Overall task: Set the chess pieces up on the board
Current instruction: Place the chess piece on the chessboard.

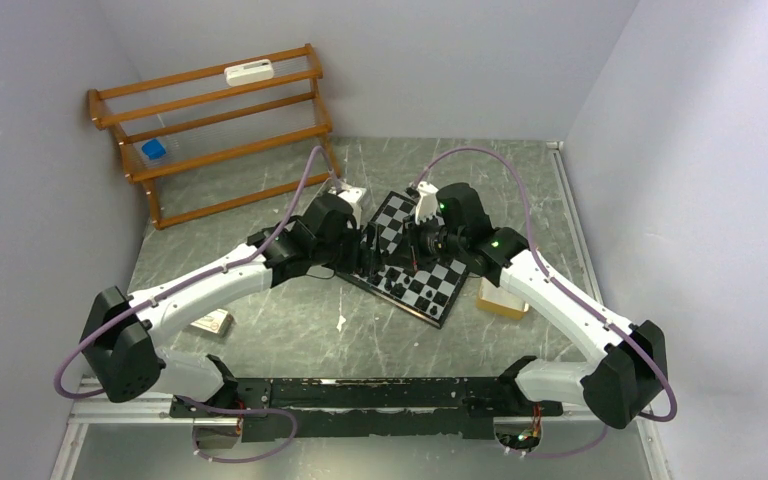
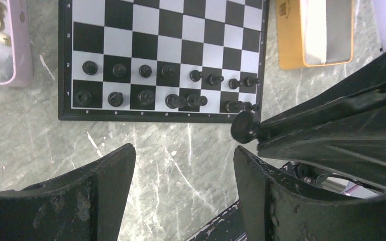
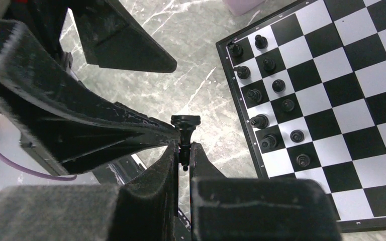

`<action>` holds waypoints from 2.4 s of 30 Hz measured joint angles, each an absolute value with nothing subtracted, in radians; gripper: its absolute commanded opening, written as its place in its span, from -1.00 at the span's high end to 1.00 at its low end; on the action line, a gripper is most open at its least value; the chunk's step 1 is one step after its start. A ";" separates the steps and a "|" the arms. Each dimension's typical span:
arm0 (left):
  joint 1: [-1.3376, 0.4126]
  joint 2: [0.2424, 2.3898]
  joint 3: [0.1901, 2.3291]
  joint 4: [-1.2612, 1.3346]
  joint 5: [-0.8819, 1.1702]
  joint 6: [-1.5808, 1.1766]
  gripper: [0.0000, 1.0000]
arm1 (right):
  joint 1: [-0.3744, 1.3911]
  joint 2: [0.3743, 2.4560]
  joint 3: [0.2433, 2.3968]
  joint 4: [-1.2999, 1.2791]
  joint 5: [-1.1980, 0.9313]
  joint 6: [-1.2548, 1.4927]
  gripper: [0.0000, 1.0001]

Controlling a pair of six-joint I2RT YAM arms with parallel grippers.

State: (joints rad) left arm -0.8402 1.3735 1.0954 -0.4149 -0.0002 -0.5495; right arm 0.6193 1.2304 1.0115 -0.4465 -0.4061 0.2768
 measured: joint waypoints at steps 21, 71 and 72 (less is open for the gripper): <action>-0.838 0.986 0.978 -0.421 -0.257 -0.363 -0.75 | 0.622 1.434 1.202 -0.934 -0.228 0.244 1.00; -0.838 0.624 0.836 -0.371 -0.513 -0.249 -0.83 | 0.731 1.942 1.418 -1.149 -0.025 0.216 0.75; -0.838 0.624 0.836 -0.371 -0.513 -0.249 -0.83 | 0.731 1.945 1.420 -1.150 -0.024 0.215 0.74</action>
State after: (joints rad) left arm -0.8383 0.6239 0.8364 -0.3710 -0.5125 -0.2493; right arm 0.7311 1.9446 1.4204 -1.1503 -0.0238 0.2153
